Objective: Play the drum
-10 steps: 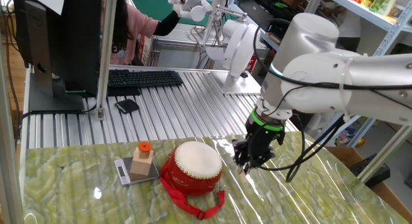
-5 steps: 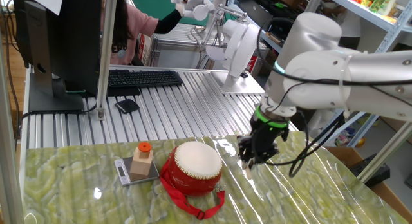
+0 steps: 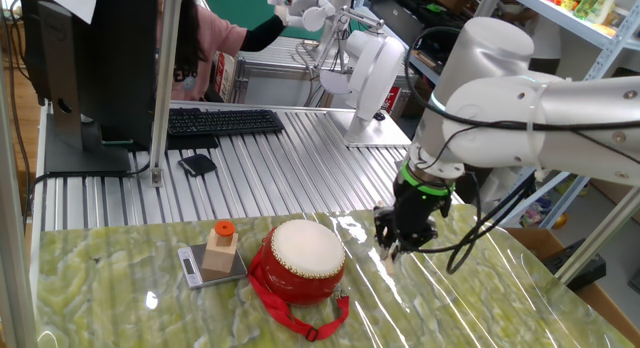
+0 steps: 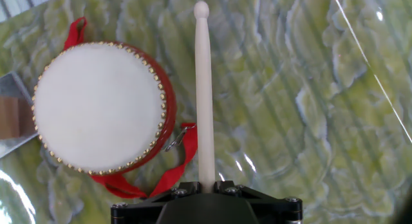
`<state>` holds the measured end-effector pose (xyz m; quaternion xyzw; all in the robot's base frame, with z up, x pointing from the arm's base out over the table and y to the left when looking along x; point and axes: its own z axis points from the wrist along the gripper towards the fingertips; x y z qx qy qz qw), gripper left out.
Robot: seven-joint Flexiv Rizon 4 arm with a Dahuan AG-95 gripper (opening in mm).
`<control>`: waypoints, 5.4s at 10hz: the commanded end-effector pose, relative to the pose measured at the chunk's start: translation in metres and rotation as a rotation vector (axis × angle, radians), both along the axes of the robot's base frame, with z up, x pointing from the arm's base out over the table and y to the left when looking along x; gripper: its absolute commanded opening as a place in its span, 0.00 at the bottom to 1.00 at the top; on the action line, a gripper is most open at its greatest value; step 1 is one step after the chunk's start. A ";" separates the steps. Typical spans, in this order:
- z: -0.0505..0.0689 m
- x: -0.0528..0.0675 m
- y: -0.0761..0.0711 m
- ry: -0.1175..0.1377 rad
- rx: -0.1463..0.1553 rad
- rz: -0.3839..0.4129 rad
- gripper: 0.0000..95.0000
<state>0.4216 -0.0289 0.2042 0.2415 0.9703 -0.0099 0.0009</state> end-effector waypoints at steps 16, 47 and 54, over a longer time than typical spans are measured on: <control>-0.004 0.001 -0.005 -0.016 0.023 -0.320 0.00; -0.004 0.001 -0.005 0.075 0.015 -0.178 0.00; 0.004 -0.005 -0.023 0.076 0.052 -0.163 0.00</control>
